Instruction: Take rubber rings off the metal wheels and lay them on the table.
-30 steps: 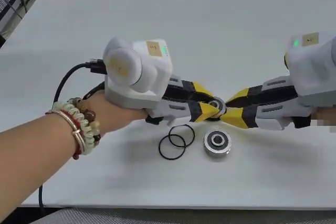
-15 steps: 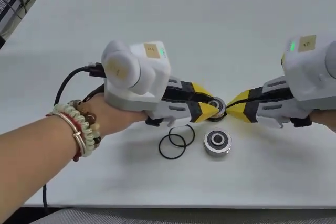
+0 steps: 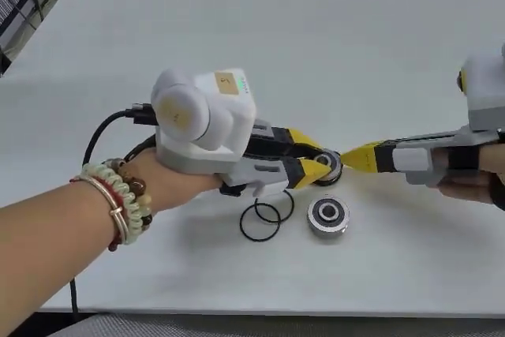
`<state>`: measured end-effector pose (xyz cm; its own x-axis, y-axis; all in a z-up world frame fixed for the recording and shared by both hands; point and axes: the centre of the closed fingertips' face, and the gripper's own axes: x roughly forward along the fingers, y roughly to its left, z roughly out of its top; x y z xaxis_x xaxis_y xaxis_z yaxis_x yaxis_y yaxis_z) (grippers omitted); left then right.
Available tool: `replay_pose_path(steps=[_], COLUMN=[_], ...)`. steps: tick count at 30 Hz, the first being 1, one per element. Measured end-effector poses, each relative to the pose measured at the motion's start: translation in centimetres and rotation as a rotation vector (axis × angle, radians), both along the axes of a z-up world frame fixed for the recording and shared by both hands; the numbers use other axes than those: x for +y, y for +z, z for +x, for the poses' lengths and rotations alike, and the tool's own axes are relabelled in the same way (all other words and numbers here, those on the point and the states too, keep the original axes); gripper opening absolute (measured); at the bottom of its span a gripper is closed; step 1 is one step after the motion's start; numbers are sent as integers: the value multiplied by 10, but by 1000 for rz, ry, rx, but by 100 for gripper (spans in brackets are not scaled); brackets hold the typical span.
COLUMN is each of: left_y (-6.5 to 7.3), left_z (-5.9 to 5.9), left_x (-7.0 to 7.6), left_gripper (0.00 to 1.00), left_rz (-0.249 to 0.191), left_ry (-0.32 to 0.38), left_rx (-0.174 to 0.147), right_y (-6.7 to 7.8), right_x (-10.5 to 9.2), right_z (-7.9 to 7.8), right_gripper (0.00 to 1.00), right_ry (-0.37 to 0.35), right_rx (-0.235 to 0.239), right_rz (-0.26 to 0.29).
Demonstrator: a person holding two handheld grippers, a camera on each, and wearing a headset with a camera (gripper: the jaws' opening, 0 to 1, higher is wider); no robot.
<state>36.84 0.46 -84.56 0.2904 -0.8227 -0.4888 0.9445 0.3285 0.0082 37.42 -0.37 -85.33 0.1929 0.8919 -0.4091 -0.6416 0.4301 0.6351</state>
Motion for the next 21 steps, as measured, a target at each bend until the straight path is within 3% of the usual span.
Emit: replay_pose_path(steps=[3,11,21], left_y=[0,-1,-1], left_z=[0,0,-1], left_x=[0,1,1], left_gripper=[14,14,14], left_rz=[2,1,-5], left_ry=[4,2,5], left_rx=[0,0,-3], right_y=[4,6,13], right_x=[3,9,15], right_z=[-2,-4,-10], right_gripper=[0,0,0], right_ry=[-12,17,37], right_rx=[41,15,-4], right_rz=[40,29,69])
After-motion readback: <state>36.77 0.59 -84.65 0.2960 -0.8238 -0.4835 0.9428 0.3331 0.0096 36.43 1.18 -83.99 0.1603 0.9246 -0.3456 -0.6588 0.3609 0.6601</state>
